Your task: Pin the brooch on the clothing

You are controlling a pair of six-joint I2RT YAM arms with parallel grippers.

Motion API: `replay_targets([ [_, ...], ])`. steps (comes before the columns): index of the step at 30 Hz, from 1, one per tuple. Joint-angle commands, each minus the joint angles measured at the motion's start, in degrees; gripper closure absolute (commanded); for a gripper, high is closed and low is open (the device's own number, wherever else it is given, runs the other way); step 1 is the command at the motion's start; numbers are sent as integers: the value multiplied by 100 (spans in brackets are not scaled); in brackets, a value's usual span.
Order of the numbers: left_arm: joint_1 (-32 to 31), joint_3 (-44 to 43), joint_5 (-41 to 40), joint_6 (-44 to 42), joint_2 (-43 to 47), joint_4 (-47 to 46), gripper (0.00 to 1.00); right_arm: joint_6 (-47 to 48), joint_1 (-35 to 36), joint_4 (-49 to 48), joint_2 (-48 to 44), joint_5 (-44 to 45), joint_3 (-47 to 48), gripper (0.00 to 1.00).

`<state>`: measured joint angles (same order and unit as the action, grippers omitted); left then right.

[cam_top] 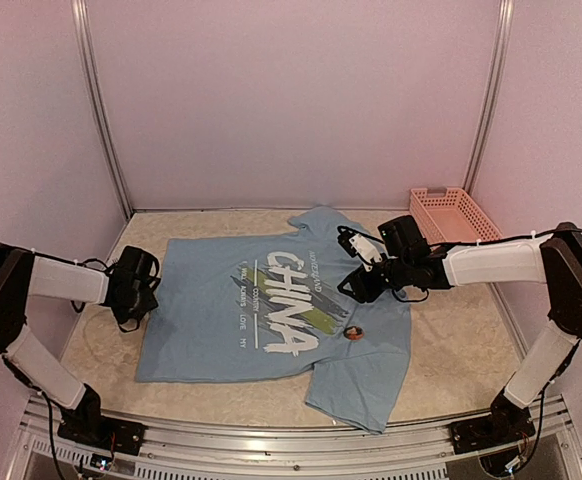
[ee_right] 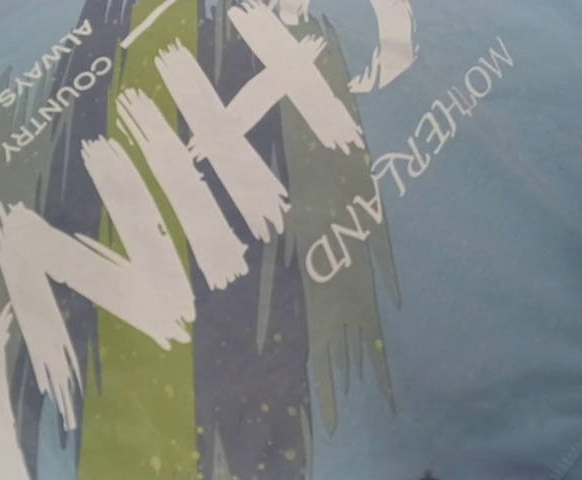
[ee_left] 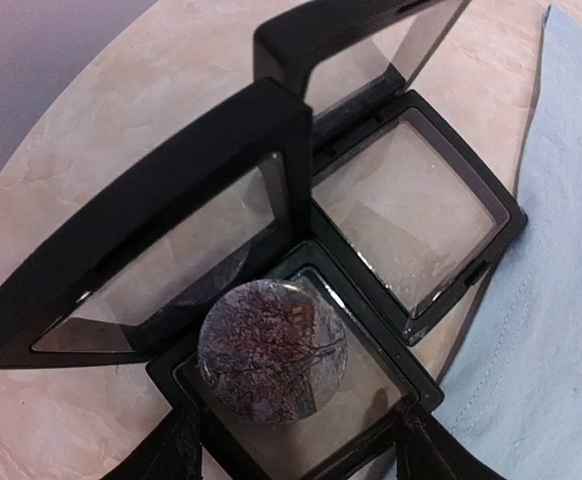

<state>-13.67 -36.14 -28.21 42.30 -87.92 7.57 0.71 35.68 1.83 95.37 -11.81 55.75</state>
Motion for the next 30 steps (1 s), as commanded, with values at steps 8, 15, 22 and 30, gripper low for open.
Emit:
replay_targets([
  [8, 0, -744, -130, -432, -413, 418, 29, 96, -18, -2, -28, -112, 24, 51],
  [15, 242, -789, -160, -243, -656, 417, 22, 113, -22, -13, -60, -114, -13, 51],
  [22, 429, -669, 81, -115, -813, 145, 19, 121, -23, -20, -19, -140, -4, 51],
  [30, 284, -627, 54, -164, -914, 166, 32, 131, -17, 2, 5, -169, 21, 50],
])
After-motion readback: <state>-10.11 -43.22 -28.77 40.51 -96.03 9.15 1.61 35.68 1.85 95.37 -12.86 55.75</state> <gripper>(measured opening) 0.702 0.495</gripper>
